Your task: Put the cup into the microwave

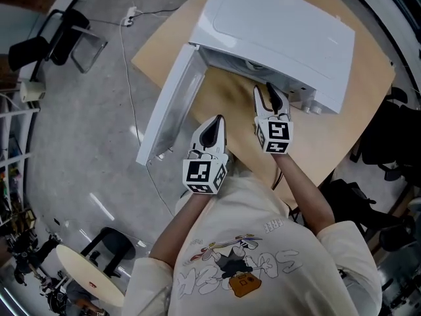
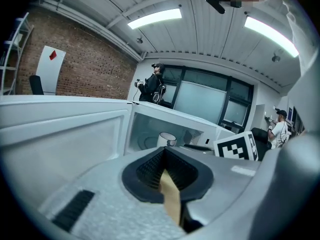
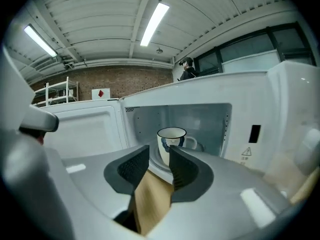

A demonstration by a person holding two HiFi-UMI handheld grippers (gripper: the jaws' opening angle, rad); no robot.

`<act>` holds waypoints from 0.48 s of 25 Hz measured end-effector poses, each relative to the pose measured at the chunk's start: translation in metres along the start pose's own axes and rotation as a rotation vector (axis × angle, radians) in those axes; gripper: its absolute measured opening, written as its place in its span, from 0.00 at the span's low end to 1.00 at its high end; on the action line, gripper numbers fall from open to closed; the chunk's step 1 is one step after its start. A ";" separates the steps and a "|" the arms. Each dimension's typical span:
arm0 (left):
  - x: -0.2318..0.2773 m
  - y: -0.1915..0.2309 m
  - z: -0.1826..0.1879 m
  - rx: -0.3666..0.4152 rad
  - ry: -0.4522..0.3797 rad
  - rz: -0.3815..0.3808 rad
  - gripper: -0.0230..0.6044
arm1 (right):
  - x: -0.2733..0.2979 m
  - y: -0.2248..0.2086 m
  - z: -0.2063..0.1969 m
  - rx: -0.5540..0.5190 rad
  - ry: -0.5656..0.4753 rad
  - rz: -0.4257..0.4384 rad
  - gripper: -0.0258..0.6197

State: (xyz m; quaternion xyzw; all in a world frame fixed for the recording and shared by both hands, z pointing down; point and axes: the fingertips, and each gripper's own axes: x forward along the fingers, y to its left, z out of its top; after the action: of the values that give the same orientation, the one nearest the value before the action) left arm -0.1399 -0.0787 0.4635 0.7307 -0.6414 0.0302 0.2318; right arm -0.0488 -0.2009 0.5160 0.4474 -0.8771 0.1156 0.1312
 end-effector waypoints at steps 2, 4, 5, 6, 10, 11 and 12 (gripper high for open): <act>-0.003 -0.010 -0.001 -0.007 -0.010 -0.016 0.04 | -0.020 0.003 0.002 -0.007 -0.009 0.008 0.17; -0.007 -0.020 -0.005 -0.006 -0.012 -0.037 0.04 | -0.040 0.008 0.003 -0.009 -0.013 0.018 0.10; -0.011 -0.024 -0.009 -0.002 -0.010 -0.046 0.04 | -0.050 0.011 0.003 -0.006 -0.013 0.024 0.06; -0.014 -0.029 -0.012 0.001 -0.007 -0.054 0.04 | -0.060 0.014 0.003 -0.002 -0.013 0.033 0.05; -0.026 -0.043 -0.024 0.002 -0.003 -0.079 0.04 | -0.100 0.027 0.000 -0.011 -0.004 0.064 0.05; -0.029 -0.046 -0.026 0.007 -0.002 -0.084 0.04 | -0.109 0.030 -0.004 -0.019 0.004 0.068 0.05; -0.031 -0.049 -0.029 0.015 0.001 -0.089 0.04 | -0.117 0.033 -0.008 -0.026 0.014 0.071 0.05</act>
State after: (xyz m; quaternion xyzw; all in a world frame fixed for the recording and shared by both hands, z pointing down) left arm -0.0918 -0.0361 0.4642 0.7603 -0.6078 0.0248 0.2279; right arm -0.0088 -0.0910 0.4811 0.4135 -0.8928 0.1119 0.1389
